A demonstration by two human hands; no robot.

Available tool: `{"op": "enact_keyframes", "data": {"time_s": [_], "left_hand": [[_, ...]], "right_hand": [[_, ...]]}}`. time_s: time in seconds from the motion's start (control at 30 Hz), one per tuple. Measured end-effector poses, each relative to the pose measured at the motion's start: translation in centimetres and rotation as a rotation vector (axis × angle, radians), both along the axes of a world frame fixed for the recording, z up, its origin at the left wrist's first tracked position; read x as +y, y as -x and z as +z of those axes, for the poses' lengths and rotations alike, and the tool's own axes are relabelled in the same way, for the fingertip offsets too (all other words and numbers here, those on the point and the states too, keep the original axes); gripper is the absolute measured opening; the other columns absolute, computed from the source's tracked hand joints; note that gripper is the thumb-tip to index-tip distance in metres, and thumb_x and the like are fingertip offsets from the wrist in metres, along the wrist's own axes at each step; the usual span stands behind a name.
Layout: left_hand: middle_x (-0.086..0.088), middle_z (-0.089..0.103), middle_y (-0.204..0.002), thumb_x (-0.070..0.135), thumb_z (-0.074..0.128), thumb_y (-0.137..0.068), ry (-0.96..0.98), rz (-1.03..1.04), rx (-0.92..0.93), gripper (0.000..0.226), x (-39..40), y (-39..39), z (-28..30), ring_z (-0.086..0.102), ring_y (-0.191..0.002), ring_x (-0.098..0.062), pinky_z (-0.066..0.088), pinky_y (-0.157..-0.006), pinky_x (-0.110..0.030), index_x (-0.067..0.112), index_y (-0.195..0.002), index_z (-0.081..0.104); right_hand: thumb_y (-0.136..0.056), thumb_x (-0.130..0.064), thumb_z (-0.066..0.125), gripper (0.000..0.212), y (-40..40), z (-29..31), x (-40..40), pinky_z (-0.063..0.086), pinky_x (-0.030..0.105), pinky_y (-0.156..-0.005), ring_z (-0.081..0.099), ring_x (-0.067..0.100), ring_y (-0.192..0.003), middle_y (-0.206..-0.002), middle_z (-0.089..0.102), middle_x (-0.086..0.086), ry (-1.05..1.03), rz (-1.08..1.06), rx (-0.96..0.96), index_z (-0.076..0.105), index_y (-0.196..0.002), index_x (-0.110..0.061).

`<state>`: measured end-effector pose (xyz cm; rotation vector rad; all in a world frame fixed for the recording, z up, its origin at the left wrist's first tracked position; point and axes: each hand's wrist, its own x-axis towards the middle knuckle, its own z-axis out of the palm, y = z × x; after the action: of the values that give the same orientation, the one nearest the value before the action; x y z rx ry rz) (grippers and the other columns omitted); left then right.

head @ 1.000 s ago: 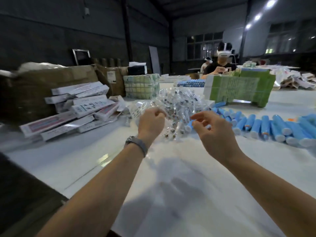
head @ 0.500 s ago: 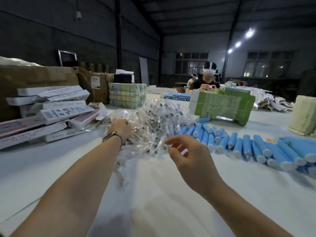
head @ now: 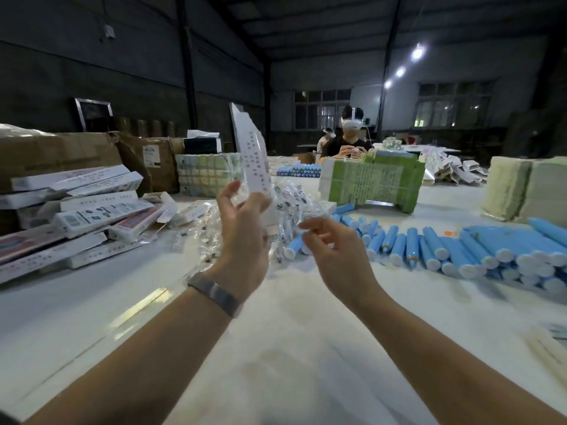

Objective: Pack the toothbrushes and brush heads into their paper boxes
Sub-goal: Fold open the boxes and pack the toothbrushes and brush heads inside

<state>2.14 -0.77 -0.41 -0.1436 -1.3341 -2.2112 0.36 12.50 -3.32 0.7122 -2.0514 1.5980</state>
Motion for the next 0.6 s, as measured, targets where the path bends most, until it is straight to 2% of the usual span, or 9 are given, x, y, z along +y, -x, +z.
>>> {"op": "enact_keyframes", "data": {"time_s": [0.1, 0.2, 0.27, 0.37, 0.43, 0.5, 0.6], "left_hand": [[-0.011, 0.065, -0.117, 0.001, 0.053, -0.071, 0.029, -0.183, -0.051, 0.076, 3.7, -1.7, -0.9, 0.061, -0.098, -0.029, 0.054, -0.075, -0.04, 0.029, -0.14, 0.034], [-0.028, 0.057, -0.125, -0.002, 0.045, -0.055, 0.09, -0.273, -0.093, 0.09, 5.7, -2.0, -2.2, 0.057, -0.098, -0.034, 0.053, -0.076, -0.052, 0.025, -0.14, 0.037], [-0.025, 0.061, -0.121, 0.001, 0.046, -0.056, 0.203, -0.282, -0.101, 0.083, 6.0, -1.9, -3.2, 0.06, -0.094, -0.031, 0.052, -0.068, -0.046, 0.027, -0.134, 0.044], [-0.009, 0.066, -0.104, 0.012, 0.053, -0.07, 0.25, -0.305, -0.054, 0.065, 5.6, -1.7, -4.2, 0.065, -0.095, -0.022, 0.055, -0.077, -0.042, 0.026, -0.134, 0.05], [-0.007, 0.067, -0.104, 0.019, 0.055, -0.075, 0.27, -0.246, -0.064, 0.06, 4.9, -1.4, -4.4, 0.066, -0.099, -0.021, 0.055, -0.085, -0.04, 0.02, -0.135, 0.051], [-0.007, 0.068, -0.109, 0.021, 0.056, -0.074, 0.363, -0.17, -0.096, 0.058, 4.3, -1.3, -4.9, 0.067, -0.104, -0.023, 0.054, -0.091, -0.043, 0.021, -0.132, 0.053], [-0.004, 0.069, -0.112, 0.015, 0.052, -0.072, 0.507, -0.179, -0.109, 0.055, 3.9, -1.3, -5.8, 0.07, -0.103, -0.018, 0.054, -0.084, -0.034, 0.027, -0.126, 0.056]], "right_hand": [[-0.097, -0.02, 0.057, 0.01, 0.0, 1.0, 0.4, 0.045, 0.014, -0.059, 0.061, 0.0, -0.069, -0.083, 0.07, -0.008, 0.215, 0.105, -0.091, 0.064, -0.094, -0.026], [-0.099, -0.031, 0.055, 0.008, 0.3, 1.4, 1.1, 0.051, 0.018, -0.061, 0.069, 0.005, -0.08, -0.1, 0.066, 0.001, 0.284, 0.172, -0.169, 0.059, -0.106, -0.028], [-0.098, -0.028, 0.058, 0.017, 0.7, 1.3, 1.6, 0.054, 0.02, -0.065, 0.07, 0.005, -0.084, -0.103, 0.065, 0.004, 0.265, 0.217, -0.206, 0.055, -0.114, -0.03], [-0.093, -0.024, 0.059, 0.034, 1.3, 1.2, 2.6, 0.058, 0.025, -0.071, 0.073, 0.015, -0.09, -0.1, 0.07, 0.007, 0.223, 0.372, -0.291, 0.05, -0.126, -0.026], [-0.084, -0.026, 0.063, 0.04, 1.7, 1.0, 3.4, 0.056, 0.022, -0.07, 0.072, 0.015, -0.091, -0.097, 0.073, 0.003, 0.155, 0.431, -0.287, 0.052, -0.122, -0.025], [-0.079, -0.024, 0.064, 0.036, 2.2, 1.0, 4.1, 0.052, 0.022, -0.07, 0.071, 0.012, -0.088, -0.096, 0.074, 0.0, 0.089, 0.423, -0.263, 0.059, -0.115, -0.022], [-0.084, -0.011, 0.06, 0.02, 4.1, 0.6, 5.3, 0.046, 0.022, -0.071, 0.064, 0.007, -0.08, -0.086, 0.069, -0.003, 0.031, 0.18, -0.203, 0.066, -0.097, -0.026]]}}
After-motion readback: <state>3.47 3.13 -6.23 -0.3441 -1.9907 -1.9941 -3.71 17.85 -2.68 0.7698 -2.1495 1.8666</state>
